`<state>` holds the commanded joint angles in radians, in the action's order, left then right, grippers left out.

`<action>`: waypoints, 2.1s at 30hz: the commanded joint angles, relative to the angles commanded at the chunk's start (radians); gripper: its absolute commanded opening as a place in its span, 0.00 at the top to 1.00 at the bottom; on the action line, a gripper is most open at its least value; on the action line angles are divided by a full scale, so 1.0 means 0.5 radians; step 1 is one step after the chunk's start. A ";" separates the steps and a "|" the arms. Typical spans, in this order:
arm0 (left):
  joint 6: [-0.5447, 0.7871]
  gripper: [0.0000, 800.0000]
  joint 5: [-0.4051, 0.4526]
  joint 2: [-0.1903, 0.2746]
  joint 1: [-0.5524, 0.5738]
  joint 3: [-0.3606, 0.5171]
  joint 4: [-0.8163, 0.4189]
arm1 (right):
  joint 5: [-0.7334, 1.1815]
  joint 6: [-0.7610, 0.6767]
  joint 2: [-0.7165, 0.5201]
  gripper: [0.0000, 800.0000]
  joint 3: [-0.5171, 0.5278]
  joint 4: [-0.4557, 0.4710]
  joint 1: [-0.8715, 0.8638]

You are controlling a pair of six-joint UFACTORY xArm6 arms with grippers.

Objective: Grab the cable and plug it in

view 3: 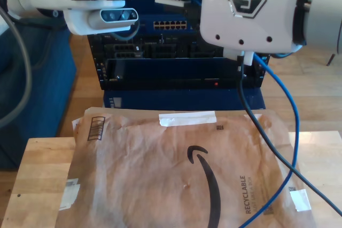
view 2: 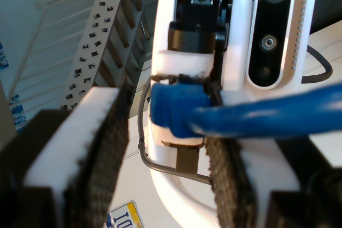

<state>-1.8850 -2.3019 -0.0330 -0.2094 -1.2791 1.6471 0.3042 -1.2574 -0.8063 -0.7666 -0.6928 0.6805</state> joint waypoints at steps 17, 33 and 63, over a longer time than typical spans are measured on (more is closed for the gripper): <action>0.000 0.36 -0.037 0.000 -0.003 0.009 0.049 | 0.000 -0.003 -0.021 1.00 0.018 -0.052 0.003; 0.000 0.00 0.439 0.006 -0.126 -0.261 -0.479 | 0.384 -0.295 0.169 1.00 -0.181 -0.074 -0.319; 1.488 0.00 0.758 0.700 -0.697 0.562 -3.290 | 1.881 -1.166 0.736 1.00 -0.307 0.905 -1.203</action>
<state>-1.1408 -1.9229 0.3168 -0.5577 -0.9983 0.0023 1.2447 -1.8405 -0.4381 -0.9200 -0.2401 0.0790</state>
